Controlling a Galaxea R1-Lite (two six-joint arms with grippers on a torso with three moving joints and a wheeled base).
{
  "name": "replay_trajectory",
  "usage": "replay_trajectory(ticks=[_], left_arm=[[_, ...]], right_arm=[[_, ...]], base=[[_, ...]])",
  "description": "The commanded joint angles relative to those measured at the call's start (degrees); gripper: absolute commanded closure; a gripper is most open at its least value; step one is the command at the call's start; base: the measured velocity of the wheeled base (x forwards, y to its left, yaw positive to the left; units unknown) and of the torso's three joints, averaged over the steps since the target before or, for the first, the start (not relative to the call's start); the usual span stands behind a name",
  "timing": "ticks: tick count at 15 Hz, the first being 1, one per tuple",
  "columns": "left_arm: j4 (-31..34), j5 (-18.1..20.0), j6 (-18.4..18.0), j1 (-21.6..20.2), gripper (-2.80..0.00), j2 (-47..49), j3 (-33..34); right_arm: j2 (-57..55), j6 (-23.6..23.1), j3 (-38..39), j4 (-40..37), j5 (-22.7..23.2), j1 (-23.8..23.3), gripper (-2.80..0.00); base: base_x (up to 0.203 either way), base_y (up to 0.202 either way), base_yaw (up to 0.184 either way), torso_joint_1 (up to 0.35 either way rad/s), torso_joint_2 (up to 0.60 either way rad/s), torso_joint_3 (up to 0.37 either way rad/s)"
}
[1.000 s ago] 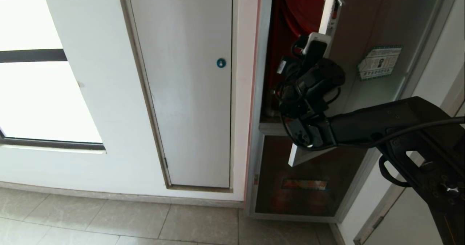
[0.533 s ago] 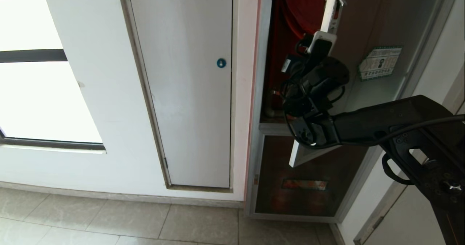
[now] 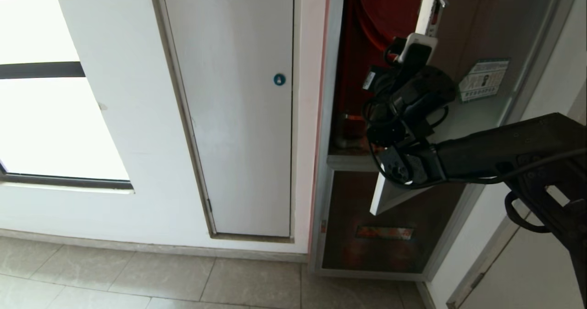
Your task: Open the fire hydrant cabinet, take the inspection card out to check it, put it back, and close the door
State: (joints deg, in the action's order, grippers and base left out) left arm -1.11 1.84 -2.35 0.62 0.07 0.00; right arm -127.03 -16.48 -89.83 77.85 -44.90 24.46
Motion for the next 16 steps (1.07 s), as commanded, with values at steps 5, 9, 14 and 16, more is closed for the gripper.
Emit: replay_trajectory(ticks=[5,9,14,16], left_arm=[[0.0,0.0,0.0,0.0,0.00,0.0,0.7],[0.0,0.0,0.0,0.0,0.00,0.0,0.7],[0.0,0.0,0.0,0.0,0.00,0.0,0.7],[0.0,0.0,0.0,0.0,0.00,0.1,0.7]], right_arm=[[11.2,1.7,13.1,2.3,-0.4,-1.0,0.00],[17.3,3.8,21.1,2.6,-0.3,-2.8,0.00],[25.8,4.5,32.2,5.5,-0.1,-5.3,0.00],[30.1,4.6,36.7,5.8,0.0,-5.6,0.00]], base=[[0.000,0.000,0.000,0.000,0.00,0.000],[0.000,0.000,0.000,0.000,0.00,0.000],[0.000,0.000,0.000,0.000,0.00,0.000],[0.000,0.000,0.000,0.000,0.00,0.000]])
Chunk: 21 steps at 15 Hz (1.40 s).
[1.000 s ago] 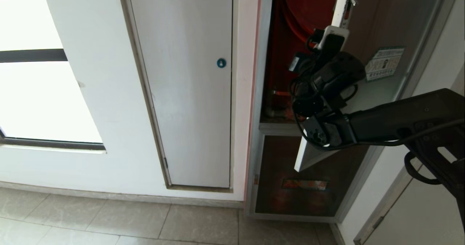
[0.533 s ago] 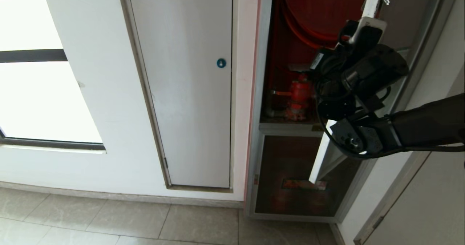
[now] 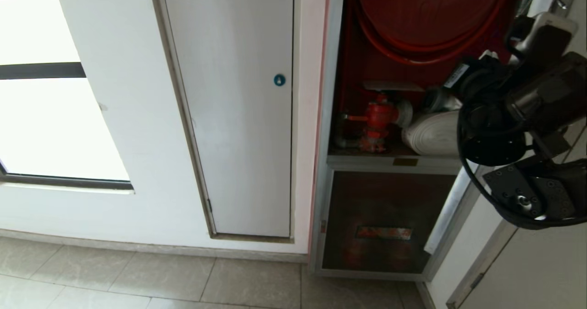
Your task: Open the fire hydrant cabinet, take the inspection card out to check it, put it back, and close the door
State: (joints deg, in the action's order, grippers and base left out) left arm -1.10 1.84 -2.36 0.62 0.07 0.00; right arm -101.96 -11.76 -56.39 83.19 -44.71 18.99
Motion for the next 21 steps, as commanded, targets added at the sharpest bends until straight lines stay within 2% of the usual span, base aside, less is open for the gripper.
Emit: replay_trajectory(ticks=[1,4,6,12,15,21], left_arm=[[0.0,0.0,0.0,0.0,0.00,0.0,0.7],[0.0,0.0,0.0,0.0,0.00,0.0,0.7],[0.0,0.0,0.0,0.0,0.00,0.0,0.7],[0.0,0.0,0.0,0.0,0.00,0.0,0.7],[0.0,0.0,0.0,0.0,0.00,0.0,0.7],[0.0,0.0,0.0,0.0,0.00,0.0,0.7]], right_arm=[[7.0,-0.1,5.2,0.5,-0.1,-0.5,0.00],[11.6,0.1,9.7,0.5,-0.1,-2.5,0.00],[14.2,1.9,11.4,0.3,0.0,-4.1,0.00],[18.3,4.4,16.8,0.0,2.0,-14.6,0.00],[20.8,5.6,19.6,-0.3,2.3,-16.4,0.00],[21.2,6.3,21.3,-1.9,2.3,-25.6,0.00]], base=[[0.000,0.000,0.000,0.000,0.00,0.000],[0.000,0.000,0.000,0.000,0.00,0.000],[0.000,0.000,0.000,0.000,0.00,0.000],[0.000,0.000,0.000,0.000,0.00,0.000],[0.000,0.000,0.000,0.000,0.00,0.000],[0.000,0.000,0.000,0.000,0.00,0.000]])
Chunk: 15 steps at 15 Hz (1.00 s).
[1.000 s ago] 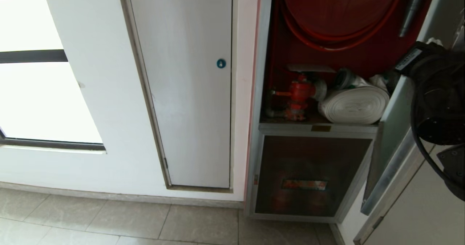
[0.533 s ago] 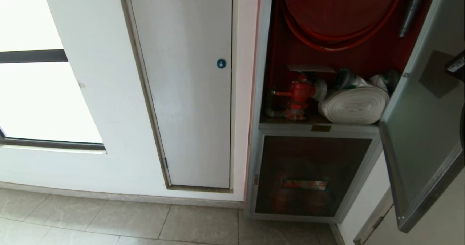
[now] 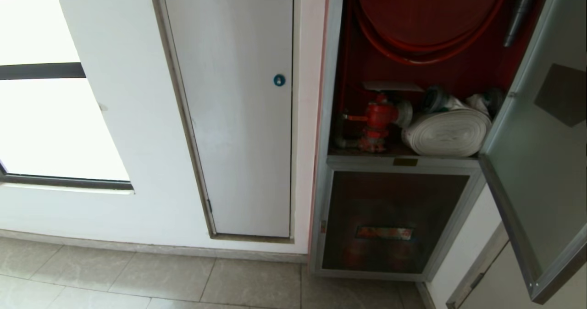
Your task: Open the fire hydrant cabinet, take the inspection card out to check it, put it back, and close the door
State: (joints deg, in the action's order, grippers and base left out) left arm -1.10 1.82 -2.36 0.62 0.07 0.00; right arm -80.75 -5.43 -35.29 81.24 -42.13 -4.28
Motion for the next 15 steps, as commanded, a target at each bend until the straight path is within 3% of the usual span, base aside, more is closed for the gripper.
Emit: replay_trajectory(ticks=[1,6,10,15], left_arm=[[0.0,0.0,0.0,0.0,0.00,0.0,0.7],[0.0,0.0,0.0,0.0,0.00,0.0,0.7],[0.0,0.0,0.0,0.0,0.00,0.0,0.7],[0.0,0.0,0.0,0.0,0.00,0.0,0.7]], right_arm=[[0.0,0.1,0.2,-0.5,-0.2,-4.3,0.00],[-0.2,1.4,0.3,-0.4,0.9,-13.2,0.00],[0.2,1.4,1.8,1.7,1.1,-17.7,0.00],[-0.6,5.0,1.6,0.1,5.2,-24.8,0.00]], base=[[0.000,0.000,0.000,0.000,0.00,0.000],[0.000,0.000,0.000,0.000,0.00,0.000],[0.000,0.000,0.000,0.000,0.00,0.000],[0.000,0.000,0.000,0.000,0.00,0.000]])
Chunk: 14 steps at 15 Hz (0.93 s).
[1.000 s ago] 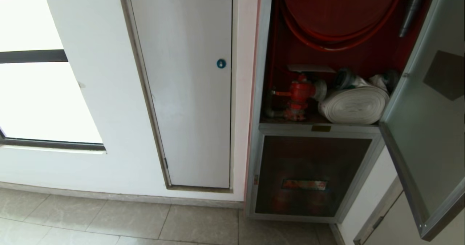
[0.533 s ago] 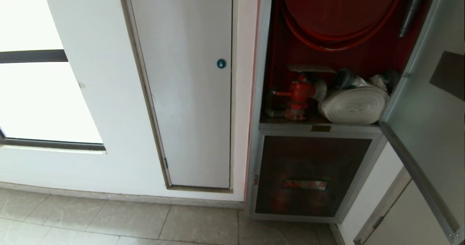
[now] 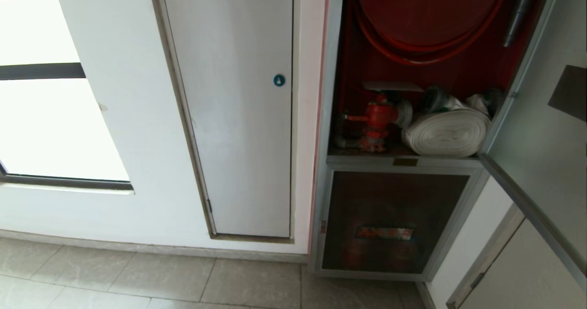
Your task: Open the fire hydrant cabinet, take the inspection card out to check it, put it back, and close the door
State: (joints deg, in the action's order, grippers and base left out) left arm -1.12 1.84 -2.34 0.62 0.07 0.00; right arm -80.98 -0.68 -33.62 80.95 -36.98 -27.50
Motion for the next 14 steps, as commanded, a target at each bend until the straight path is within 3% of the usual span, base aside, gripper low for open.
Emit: replay_trajectory(ticks=[1,4,9,11,14], left_arm=[[0.0,0.0,0.0,0.0,0.00,0.0,0.7],[0.0,0.0,0.0,0.0,0.00,0.0,0.7],[0.0,0.0,0.0,0.0,0.00,0.0,0.7],[0.0,0.0,0.0,0.0,0.00,0.0,0.7],[0.0,0.0,0.0,0.0,0.00,0.0,0.7]], right_arm=[[-0.1,0.4,0.1,0.3,0.8,-1.8,0.00],[2.0,0.5,0.7,0.2,4.9,1.9,0.00],[11.8,-0.9,5.7,-1.6,8.6,21.1,0.00],[20.0,-1.0,7.7,-10.7,9.2,24.5,0.00],[36.0,0.4,8.5,-34.7,11.7,27.5,0.00]], base=[[0.000,0.000,0.000,0.000,0.00,0.000],[0.000,0.000,0.000,0.000,0.00,0.000],[0.000,0.000,0.000,0.000,0.00,0.000],[0.000,0.000,0.000,0.000,0.00,0.000],[0.000,0.000,0.000,0.000,0.00,0.000]])
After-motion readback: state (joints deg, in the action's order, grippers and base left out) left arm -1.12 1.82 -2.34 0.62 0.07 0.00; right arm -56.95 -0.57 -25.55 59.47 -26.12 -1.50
